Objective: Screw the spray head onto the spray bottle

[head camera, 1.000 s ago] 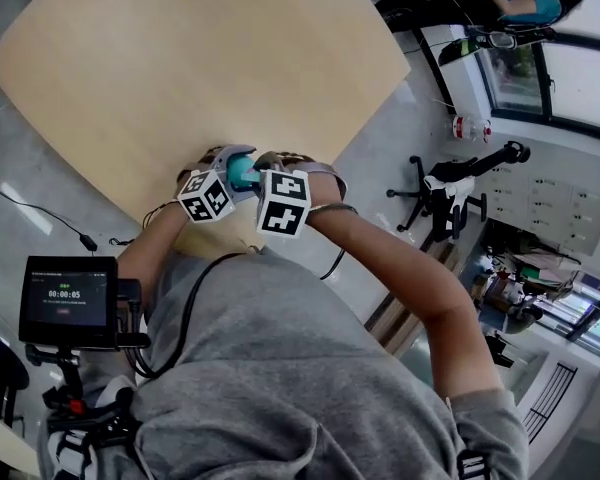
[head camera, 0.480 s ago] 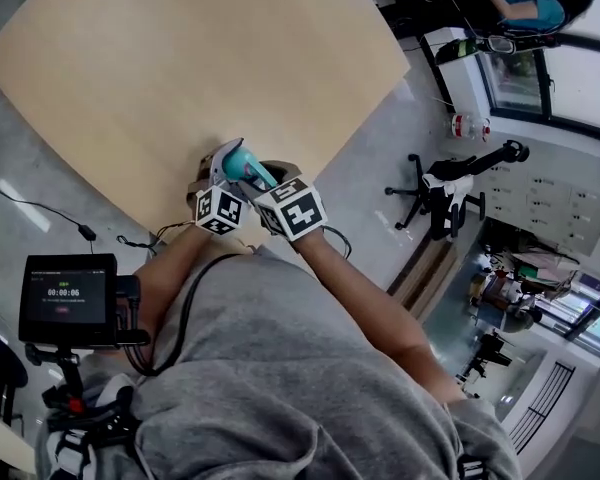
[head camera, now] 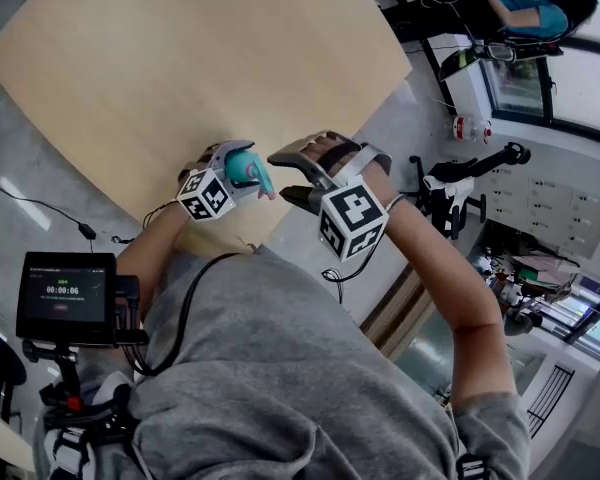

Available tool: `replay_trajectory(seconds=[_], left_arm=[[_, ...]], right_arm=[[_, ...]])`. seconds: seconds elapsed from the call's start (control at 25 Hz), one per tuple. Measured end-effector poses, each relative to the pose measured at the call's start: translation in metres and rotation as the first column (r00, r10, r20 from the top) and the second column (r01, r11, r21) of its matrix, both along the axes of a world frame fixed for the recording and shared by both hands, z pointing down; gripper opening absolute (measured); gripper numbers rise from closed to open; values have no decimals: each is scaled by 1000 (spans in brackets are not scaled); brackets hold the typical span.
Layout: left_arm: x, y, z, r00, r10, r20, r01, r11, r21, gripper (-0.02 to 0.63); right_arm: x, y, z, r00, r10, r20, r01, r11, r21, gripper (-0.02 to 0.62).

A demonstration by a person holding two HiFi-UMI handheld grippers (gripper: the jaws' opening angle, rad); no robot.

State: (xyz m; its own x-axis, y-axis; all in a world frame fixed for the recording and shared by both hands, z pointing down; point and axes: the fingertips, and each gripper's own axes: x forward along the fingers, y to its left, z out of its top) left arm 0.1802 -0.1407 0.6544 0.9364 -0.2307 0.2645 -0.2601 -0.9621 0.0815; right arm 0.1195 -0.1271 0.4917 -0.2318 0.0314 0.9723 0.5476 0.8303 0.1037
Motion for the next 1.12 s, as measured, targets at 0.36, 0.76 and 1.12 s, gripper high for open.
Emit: replay_trajectory(seconds=[0.36,0.76,1.12], left_arm=[[3,7,4,985,172,13,-171,985,-14,379],[7,7,2,991,131,-11,-131,991,-26,379],[1,-2,2,969,-248,-18,248,968,-36,382]], right_arm=[[0,14,80,797,-585,-151,596,803,31,259],[3,10,105,983,52,-176,-67,994,-81,132],[10,-3,104,172,983,61,-959,181,-216,133]])
